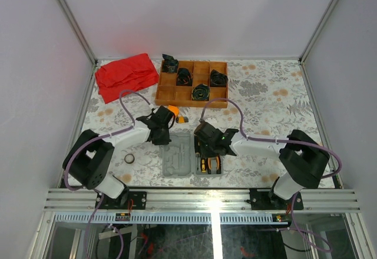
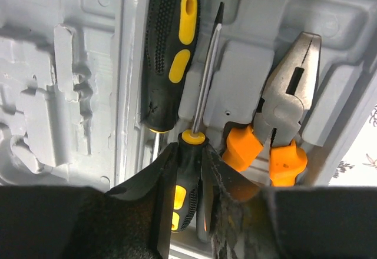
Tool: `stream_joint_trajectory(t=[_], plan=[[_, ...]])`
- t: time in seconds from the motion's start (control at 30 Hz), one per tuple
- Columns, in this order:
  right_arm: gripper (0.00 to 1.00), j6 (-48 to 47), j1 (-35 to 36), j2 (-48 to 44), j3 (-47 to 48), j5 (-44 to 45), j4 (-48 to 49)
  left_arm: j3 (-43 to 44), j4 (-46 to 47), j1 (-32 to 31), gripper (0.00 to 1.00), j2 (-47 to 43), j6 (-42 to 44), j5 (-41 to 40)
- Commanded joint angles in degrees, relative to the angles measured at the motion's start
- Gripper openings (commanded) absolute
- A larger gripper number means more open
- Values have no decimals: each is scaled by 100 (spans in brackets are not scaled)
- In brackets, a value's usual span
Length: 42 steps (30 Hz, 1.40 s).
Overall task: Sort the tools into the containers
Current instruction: Adjust the screwdriver in the storage box.
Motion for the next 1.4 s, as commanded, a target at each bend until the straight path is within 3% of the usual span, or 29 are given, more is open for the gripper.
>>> stream_joint_trajectory(t=[0.0,0.2,0.43,0.63,0.8,1.13,1.37], plan=[[32,275,414,71,-205,-633,-21,458,441,-14,0,213,1,37],[42,87,413,-639,251,22,-759,595,358,148,0,240,136,-247],[52,-109,404,-1591,263,464,-800,650,375,219,4,335,255,-267],[54,-354,231,-2054,121,1207,-1025,671,406,218,17,386,271,-232],[54,-902,-756,-2329,-151,675,-709,694,361,218,27,399,263,-245],[49,-1800,-2205,-1300,30,-252,69,661,166,186,37,-79,214,-263],[45,-2024,-2518,-413,283,-639,610,495,48,-405,43,-586,-78,-490]])
